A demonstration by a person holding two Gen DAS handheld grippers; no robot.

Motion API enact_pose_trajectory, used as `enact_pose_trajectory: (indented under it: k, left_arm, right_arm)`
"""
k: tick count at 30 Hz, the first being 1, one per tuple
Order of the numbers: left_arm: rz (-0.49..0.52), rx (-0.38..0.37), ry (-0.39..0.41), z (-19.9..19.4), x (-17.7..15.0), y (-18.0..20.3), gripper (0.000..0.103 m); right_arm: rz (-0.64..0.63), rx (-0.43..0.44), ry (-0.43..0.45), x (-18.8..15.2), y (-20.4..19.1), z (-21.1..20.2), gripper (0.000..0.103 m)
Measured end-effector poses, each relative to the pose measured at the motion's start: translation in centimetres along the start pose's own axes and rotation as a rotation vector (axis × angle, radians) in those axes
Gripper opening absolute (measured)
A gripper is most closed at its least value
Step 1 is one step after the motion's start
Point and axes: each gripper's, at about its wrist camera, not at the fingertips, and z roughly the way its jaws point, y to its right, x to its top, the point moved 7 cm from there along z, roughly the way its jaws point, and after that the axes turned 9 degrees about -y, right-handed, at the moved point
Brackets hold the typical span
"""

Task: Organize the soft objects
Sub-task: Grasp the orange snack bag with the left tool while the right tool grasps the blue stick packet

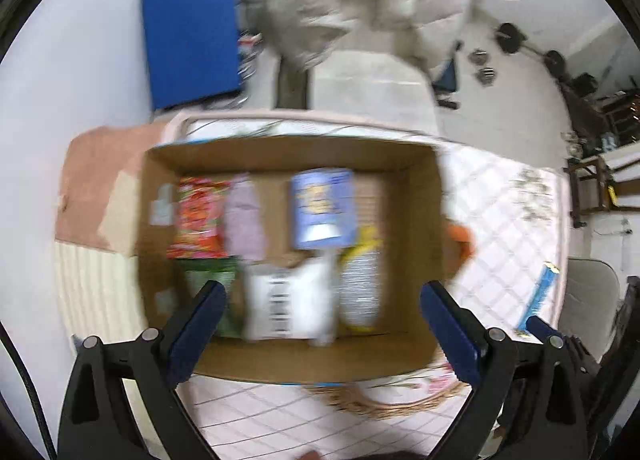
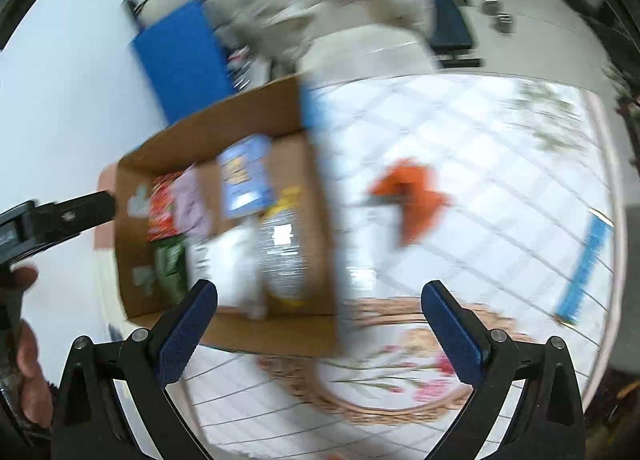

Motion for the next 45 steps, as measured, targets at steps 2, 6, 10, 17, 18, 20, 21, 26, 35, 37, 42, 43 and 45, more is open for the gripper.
enact_pose_trajectory:
  k: [2,6,10,17,18,20,21,26,35,37,42,43,45]
  left_arm:
    - [0.049,-0.035,-0.015,0.9,0.0,4.6,0.100]
    - [0.112,-0.069,-0.124,5.7,1.0,11.5,0.100]
    - [0.126,-0.041,-0.236,12.0,2.1,16.4,0.099]
    - [0.059,0.053,-0.365,20.3,3.4,19.0,0.098]
    - [0.070,0.079,-0.358,20.5,3.6,19.4,0.097]
    - [0.106,0.087,-0.382,21.2,4.0,20.5,0.097]
    - [0.104,0.097,-0.393,21.5,4.2,20.7,0.097]
    - [0.066,0.150,-0.416,22.9,5.3,20.1,0.097]
    - [0.043,0.197,-0.453,25.2,5.1,18.1,0.090]
    - [0.041,0.210,-0.438,25.2,5.2,17.9,0.089]
    - [0.063,0.278,-0.387,25.0,5.6,17.3,0.061]
    - [0.069,0.278,-0.379,24.9,5.5,17.3,0.060]
    - [0.075,0.275,-0.364,24.8,4.8,17.3,0.059]
  right_arm:
    - [0.057,-0.012,0.010,-0.3,4.2,-1.4,0.103]
    - [0.191,-0.071,0.022,-0.8,14.3,-2.7,0.103]
    - [0.328,-0.102,0.014,-0.6,23.6,-2.7,0.103]
    - [0.463,-0.123,-0.047,0.1,33.0,1.2,0.103]
    - [0.471,-0.117,-0.055,0.2,33.7,1.8,0.103]
    - [0.477,-0.117,-0.073,0.5,34.7,3.0,0.103]
    - [0.475,-0.120,-0.081,0.6,35.0,3.5,0.103]
    - [0.466,-0.128,-0.143,1.5,35.8,6.4,0.103]
    - [0.479,-0.157,-0.247,1.2,36.7,10.3,0.097]
    - [0.476,-0.164,-0.261,0.9,36.7,10.8,0.092]
    - [0.453,-0.187,-0.246,0.5,36.1,11.0,0.071]
    - [0.445,-0.194,-0.232,0.4,35.8,10.7,0.055]
    - [0.436,-0.198,-0.231,0.2,35.2,10.4,0.026]
